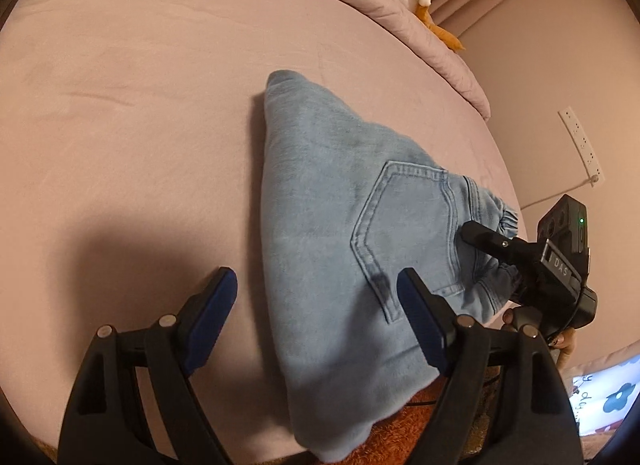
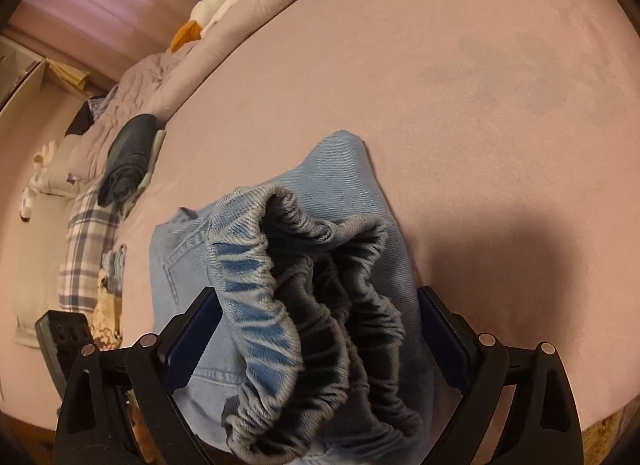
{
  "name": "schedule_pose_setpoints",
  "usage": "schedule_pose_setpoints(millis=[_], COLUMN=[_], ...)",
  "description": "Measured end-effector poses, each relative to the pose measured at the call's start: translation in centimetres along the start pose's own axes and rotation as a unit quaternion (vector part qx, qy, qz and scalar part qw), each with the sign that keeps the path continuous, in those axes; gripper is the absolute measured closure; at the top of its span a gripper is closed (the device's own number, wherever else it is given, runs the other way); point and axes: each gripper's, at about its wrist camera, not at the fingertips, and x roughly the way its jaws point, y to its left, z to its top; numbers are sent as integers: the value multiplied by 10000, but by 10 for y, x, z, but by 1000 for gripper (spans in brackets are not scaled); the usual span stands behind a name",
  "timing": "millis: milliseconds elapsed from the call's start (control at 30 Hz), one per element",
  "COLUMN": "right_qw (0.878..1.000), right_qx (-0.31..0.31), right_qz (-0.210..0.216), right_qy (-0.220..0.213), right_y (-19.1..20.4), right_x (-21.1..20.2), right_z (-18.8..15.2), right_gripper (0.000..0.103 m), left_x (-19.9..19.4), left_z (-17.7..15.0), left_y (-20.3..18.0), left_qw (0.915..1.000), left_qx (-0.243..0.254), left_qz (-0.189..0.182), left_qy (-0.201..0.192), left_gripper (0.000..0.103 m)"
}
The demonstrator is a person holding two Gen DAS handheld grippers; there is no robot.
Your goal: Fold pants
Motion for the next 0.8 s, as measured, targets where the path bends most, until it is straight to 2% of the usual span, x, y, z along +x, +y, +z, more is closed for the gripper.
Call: schedule_pose_setpoints(millis=[233,333,367,433,567,633,800], right_qw=[9997,9997,9997,9995,9985,9986,9988], right_qx=[-193,-204,-203,-263,-427,-406,-383], right_qz=[-112,-91,-97,-155,-304,-302,-270], right_qy=[-24,-41,-52,-79,-125,-131,-107], right_y=[6,6,6,7,11,10,11], right_x=[1,2,2,2,1,-1,-2], right_z=[0,1,2,1,-1,0,2], right_gripper=[8,9,10,13,20,27,32], left_x=[12,19,23,26,28,28,27], left_z=[6,5,5,5,8,9,11], left_y=[-6,-13,-14,-15,-18,-18,-23], left_qw=[9999,9995,9994,9994,9990,9989,9982], left_qx=[143,328,337,329,355,354,407], left_qz=[17,14,31,90,259,294,445], left_qy=[8,37,57,39,52,50,62], left_gripper=[23,34,34,35,47,50,66])
